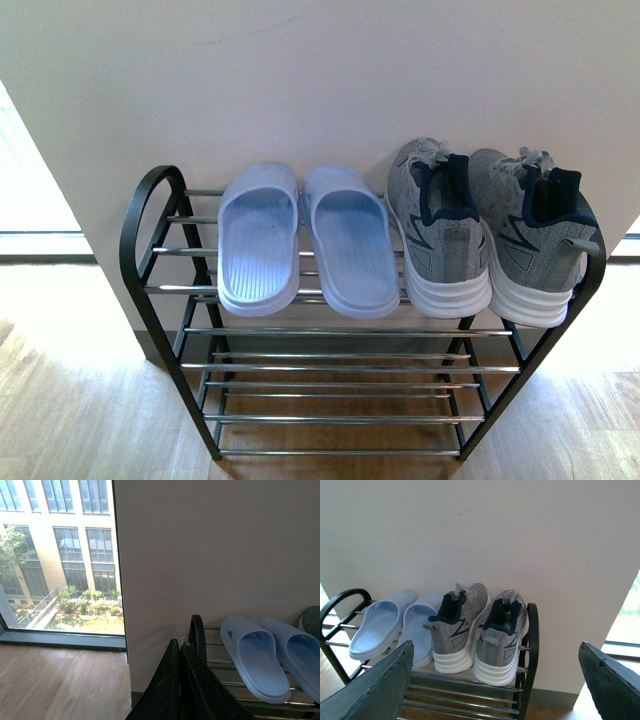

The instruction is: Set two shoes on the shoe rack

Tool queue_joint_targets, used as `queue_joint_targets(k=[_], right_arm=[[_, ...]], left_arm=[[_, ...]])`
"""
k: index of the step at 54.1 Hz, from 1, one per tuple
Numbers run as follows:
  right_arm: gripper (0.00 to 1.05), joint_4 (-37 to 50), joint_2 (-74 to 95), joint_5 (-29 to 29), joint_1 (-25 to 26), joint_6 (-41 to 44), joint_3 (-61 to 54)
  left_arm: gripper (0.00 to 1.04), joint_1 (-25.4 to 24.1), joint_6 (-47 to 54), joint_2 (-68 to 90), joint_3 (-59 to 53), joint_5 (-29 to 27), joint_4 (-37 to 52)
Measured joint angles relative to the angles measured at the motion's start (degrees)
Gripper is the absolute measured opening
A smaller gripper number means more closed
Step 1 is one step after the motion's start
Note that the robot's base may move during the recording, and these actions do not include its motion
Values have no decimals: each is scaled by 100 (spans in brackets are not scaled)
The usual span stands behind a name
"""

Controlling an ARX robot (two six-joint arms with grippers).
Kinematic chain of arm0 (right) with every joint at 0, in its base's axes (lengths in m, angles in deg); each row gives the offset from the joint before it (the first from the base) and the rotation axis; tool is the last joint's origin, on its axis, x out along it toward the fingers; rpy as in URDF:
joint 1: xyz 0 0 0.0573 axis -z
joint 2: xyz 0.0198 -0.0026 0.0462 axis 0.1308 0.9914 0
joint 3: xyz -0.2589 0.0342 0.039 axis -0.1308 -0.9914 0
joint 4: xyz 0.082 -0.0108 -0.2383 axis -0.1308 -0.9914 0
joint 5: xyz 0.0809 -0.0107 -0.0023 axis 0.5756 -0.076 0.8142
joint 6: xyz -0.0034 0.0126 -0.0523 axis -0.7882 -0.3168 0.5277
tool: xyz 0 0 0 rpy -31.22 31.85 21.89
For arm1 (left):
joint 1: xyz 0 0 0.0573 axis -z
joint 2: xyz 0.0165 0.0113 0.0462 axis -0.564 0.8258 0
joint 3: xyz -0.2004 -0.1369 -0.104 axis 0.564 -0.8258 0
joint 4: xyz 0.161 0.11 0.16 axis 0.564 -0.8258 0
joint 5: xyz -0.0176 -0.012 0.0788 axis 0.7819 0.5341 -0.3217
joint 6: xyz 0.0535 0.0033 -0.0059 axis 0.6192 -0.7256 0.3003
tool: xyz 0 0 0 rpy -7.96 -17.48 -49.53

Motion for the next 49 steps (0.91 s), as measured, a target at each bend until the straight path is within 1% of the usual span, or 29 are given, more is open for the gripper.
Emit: queue_joint_targets(k=[9,12,14,19,46,49], right_arm=[[96,0,0,0,0,0,0],[96,0,0,-2,0,0,0],[96,0,0,-2,0,0,0],[96,0,0,0,0,0,0],[96,0,-2,0,0,0,0],[96,0,-2,0,0,0,0]], left_arm=[[1,0,0,-260,-98,0,-151],[1,0,2,-745,-136,-2,-776],[1,-2,2,-949,-168,4,-894],[1,-7,2,-1193,-269,-2,-907],[1,-9,2,-1220,-343,2,-914],[12,-9,2,-1220,-343,2,-914]])
